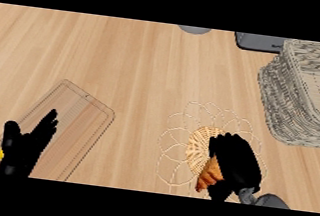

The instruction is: Pick the croissant from the placemat and place it in the basket

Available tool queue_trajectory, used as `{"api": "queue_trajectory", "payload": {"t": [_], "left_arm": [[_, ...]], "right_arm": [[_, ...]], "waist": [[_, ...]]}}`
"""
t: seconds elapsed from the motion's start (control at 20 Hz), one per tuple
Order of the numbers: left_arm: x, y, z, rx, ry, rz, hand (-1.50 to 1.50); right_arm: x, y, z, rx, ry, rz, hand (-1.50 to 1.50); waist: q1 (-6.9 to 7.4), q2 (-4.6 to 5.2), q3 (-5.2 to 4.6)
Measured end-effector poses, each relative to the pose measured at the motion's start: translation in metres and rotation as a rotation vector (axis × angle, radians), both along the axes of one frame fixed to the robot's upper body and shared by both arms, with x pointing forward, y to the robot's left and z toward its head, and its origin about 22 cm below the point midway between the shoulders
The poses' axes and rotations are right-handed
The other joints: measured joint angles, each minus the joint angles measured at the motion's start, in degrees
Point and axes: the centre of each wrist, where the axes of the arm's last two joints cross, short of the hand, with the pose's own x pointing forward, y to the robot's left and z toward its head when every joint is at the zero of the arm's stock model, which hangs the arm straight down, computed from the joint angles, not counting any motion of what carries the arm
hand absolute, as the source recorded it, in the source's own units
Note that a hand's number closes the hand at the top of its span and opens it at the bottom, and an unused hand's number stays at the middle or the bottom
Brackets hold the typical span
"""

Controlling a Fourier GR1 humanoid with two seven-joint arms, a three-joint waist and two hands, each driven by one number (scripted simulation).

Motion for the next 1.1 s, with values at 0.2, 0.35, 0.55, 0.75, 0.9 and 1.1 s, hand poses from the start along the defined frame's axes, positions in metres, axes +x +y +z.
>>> {"api": "queue_trajectory", "payload": {"t": [0.2, 0.35, 0.55, 0.75, 0.9, 1.1], "left_arm": [[-0.001, 0.0, 0.001, -0.005, 0.0, -0.003, 0.0], [-0.003, 0.004, 0.001, -0.004, 0.01, 0.007, 0.0], [-0.004, 0.004, 0.003, -0.008, 0.012, 0.011, 0.0], [-0.002, 0.003, 0.003, -0.005, 0.007, 0.003, 0.0], [0.002, 0.001, 0.005, -0.01, 0.02, -0.003, 0.0], [0.004, 0.001, 0.005, -0.008, 0.011, -0.012, 0.0]], "right_arm": [[-0.022, -0.003, 0.017, 0.175, -0.088, -0.074, 1.5], [-0.025, 0.007, 0.045, 0.482, -0.176, -0.138, 1.5], [-0.034, -0.006, 0.091, 0.743, -0.344, -0.186, 1.5], [-0.046, -0.033, 0.142, 0.863, -0.474, -0.247, 1.5], [-0.049, -0.057, 0.17, 0.864, -0.537, -0.314, 1.5], [-0.04, -0.086, 0.206, 0.858, -0.611, -0.403, 1.5]], "waist": [[-0.15, 0.17, 0.09], [-0.88, 0.21, 0.26], [-0.98, 0.18, 0.18], [-0.35, 0.33, 0.04], [0.22, 0.47, 0.0], [0.8, 0.55, -0.04]]}}
